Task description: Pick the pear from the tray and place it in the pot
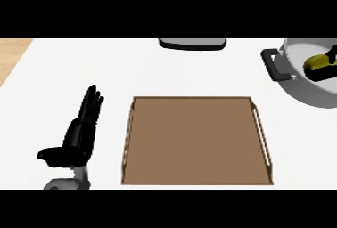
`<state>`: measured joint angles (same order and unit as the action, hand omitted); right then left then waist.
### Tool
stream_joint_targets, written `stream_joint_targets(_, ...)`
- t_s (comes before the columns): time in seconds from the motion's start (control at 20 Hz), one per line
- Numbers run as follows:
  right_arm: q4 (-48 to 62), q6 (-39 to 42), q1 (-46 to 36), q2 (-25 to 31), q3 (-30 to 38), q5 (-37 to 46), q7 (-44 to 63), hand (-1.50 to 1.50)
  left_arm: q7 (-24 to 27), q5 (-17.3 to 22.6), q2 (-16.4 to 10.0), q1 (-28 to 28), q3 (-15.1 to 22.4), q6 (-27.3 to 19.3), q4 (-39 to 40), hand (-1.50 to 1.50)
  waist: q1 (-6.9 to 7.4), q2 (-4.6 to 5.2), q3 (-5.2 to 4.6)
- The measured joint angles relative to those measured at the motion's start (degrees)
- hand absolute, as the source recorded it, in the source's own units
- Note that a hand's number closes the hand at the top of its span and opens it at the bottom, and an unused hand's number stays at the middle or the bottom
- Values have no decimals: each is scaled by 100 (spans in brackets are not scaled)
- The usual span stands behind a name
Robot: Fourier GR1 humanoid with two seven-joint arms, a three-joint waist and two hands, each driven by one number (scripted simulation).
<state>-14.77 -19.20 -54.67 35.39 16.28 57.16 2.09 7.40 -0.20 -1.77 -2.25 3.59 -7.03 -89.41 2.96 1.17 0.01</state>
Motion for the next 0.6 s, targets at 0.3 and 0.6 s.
stream_joint_targets(0.3,613,408,106,224,142,-53,280,-150,-109,-33,32,-52,66,-18,-101,0,66,42,22)
stream_joint_targets(0.6,526,493,180,234,859,-822,-701,-150,-102,-19,1,-71,11,-2,-22,0,17,39,38)
